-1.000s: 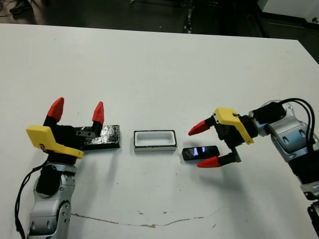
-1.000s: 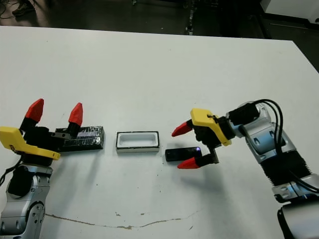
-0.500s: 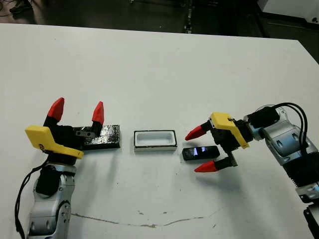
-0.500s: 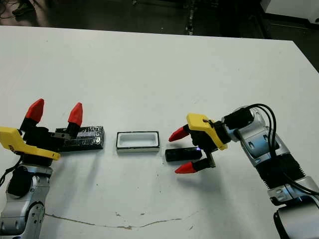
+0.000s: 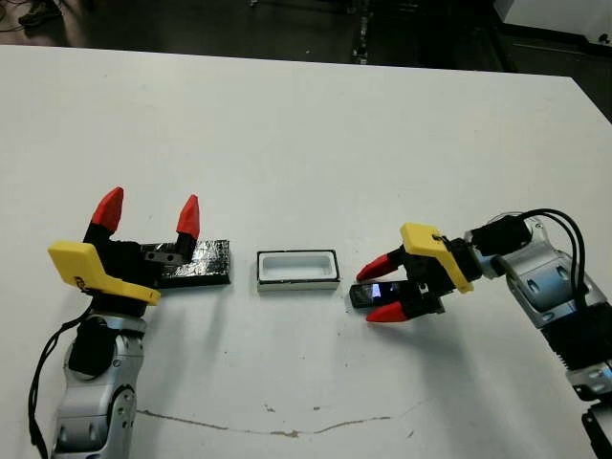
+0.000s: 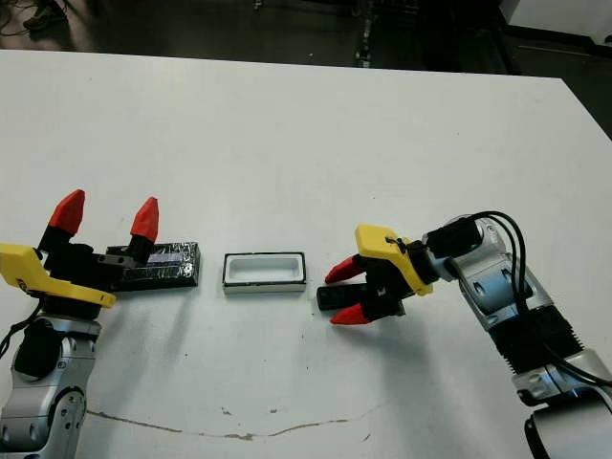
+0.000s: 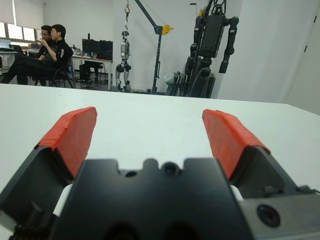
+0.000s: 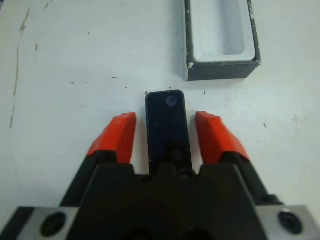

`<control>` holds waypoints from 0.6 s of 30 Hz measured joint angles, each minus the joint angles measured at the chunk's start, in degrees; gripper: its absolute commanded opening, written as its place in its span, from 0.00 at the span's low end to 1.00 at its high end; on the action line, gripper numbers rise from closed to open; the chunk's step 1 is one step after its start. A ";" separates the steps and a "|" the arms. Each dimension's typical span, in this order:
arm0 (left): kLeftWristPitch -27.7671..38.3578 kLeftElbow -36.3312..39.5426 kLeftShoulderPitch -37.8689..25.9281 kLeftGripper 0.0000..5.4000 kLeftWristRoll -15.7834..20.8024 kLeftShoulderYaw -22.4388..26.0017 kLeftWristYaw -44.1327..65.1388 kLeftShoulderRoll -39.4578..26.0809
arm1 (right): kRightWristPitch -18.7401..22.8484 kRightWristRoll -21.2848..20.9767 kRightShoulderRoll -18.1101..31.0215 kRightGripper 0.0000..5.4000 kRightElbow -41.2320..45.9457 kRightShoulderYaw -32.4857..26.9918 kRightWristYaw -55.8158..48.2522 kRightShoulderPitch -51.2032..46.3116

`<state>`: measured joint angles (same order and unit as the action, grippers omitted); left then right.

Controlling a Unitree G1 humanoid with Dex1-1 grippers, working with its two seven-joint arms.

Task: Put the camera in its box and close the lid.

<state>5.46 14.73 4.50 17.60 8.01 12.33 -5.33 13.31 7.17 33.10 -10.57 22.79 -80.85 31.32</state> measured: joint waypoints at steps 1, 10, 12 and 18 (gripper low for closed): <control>0.00 0.00 0.00 1.00 0.00 0.00 0.01 0.00 | 0.00 0.01 -0.07 0.45 0.00 -0.22 0.33 -0.21; -0.01 0.04 0.00 1.00 0.07 0.04 0.01 0.00 | -0.07 0.68 -0.85 0.31 0.71 -1.25 2.26 -0.86; -0.01 0.04 0.00 1.00 0.21 0.03 0.04 0.00 | -0.71 1.03 -1.21 0.31 0.71 -1.37 2.42 -1.12; -0.01 0.05 0.01 1.00 0.25 0.03 0.00 0.00 | -2.90 1.09 -1.46 0.31 0.67 -2.01 2.90 -1.35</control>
<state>5.45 14.78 4.51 17.85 8.04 12.33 -5.33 10.40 8.25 31.63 -9.90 20.77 -77.96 29.97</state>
